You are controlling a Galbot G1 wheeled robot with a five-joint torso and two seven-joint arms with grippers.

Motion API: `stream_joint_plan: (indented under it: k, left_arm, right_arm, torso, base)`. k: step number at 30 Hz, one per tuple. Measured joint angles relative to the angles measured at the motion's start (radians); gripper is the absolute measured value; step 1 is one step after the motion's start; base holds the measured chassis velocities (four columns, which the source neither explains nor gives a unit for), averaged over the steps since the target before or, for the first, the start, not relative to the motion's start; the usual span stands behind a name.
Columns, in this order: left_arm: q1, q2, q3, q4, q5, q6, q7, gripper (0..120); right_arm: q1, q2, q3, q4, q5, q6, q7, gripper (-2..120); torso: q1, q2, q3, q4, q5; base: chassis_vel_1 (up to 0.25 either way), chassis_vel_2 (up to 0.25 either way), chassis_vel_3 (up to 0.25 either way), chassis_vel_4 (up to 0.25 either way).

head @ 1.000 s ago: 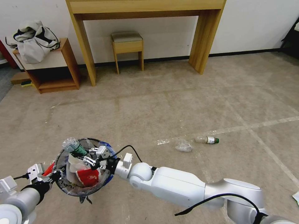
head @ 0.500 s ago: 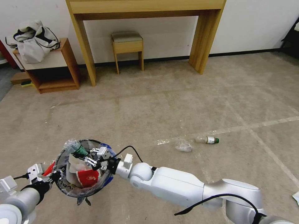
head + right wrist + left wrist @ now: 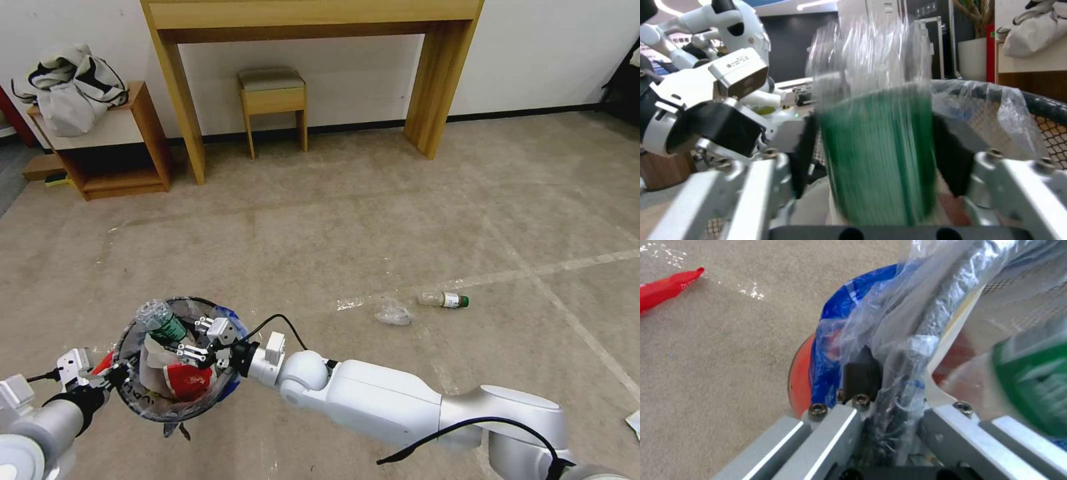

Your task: Pick up the trash bin and place the garbage on the floor into it.

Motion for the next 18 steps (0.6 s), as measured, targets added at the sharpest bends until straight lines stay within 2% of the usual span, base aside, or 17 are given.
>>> stream_joint_plan:
  k: [1, 7, 18]
  left_arm:
    - [-0.001, 0.000, 0.000, 0.000, 0.000, 0.000, 0.000, 0]
    - [-0.001, 0.000, 0.000, 0.000, -0.001, 0.000, -0.001, 0]
    - [-0.001, 0.003, -0.003, 0.003, -0.002, 0.000, -0.003, 0]
  right_arm:
    - [0.001, 0.000, 0.000, 0.002, 0.000, -0.001, 0.001, 66]
    - [0.004, 0.000, -0.001, 0.006, 0.001, -0.003, 0.002, 70]
    - [0.011, -0.007, 0.000, 0.038, 0.006, -0.014, 0.013, 60]
  torso:
    - [0.000, 0.000, 0.000, 0.0000, 0.0000]
    - [0.000, 0.000, 0.000, 0.0000, 0.0000]
    - [0.000, 0.000, 0.000, 0.0000, 0.0000]
  base:
    - [0.000, 0.000, 0.000, 0.000]
    - [0.000, 0.000, 0.000, 0.000]
    - [0.000, 0.000, 0.000, 0.000]
